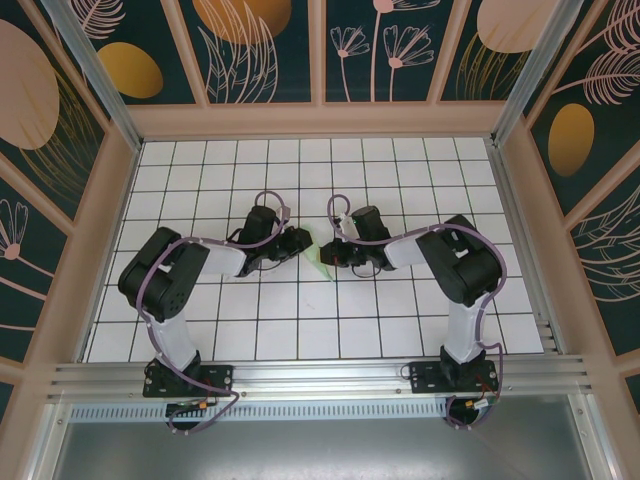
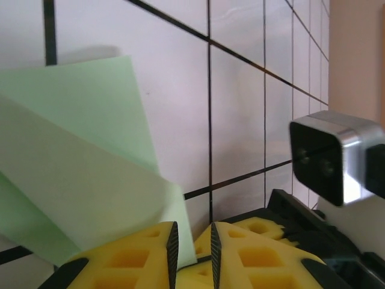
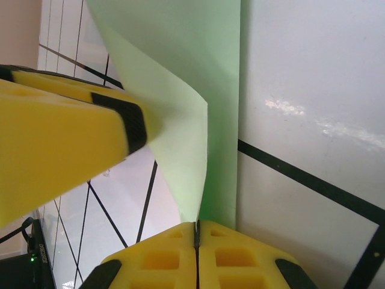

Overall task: Fold a paper plane with a square sheet of paper (pick it up from the middle)
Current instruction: Fold the wing for the fifth time at the center of the table.

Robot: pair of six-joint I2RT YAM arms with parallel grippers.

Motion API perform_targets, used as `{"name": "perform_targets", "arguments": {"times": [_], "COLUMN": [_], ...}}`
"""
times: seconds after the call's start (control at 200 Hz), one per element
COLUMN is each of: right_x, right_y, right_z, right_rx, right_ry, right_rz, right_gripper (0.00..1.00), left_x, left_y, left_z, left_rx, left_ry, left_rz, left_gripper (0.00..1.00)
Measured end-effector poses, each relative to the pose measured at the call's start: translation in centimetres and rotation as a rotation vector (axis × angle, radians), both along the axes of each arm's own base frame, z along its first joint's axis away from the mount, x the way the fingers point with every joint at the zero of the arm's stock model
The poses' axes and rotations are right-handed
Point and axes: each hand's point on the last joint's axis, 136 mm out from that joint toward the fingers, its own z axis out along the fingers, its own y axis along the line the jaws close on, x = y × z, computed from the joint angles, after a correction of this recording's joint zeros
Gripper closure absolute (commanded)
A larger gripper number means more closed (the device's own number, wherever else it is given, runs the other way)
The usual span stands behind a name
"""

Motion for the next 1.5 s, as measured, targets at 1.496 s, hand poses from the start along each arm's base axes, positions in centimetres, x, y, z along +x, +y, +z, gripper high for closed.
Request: {"name": "perform_targets", "arguments": {"times": [1.496], "right_x": [0.1], "right_y": [0.4], "right_z": [0.5], "right_rx": [-0.012], "right_ry": [0.046], "right_rz": [0.016], "right_gripper": [0.82], "left_x": [0.3], "left_y": [1.6], "left_z": [-3.0], "left_rx": [0.134], "left_ry": [0.085], "left_rz": [0.076], "left_gripper": [0.83]}}
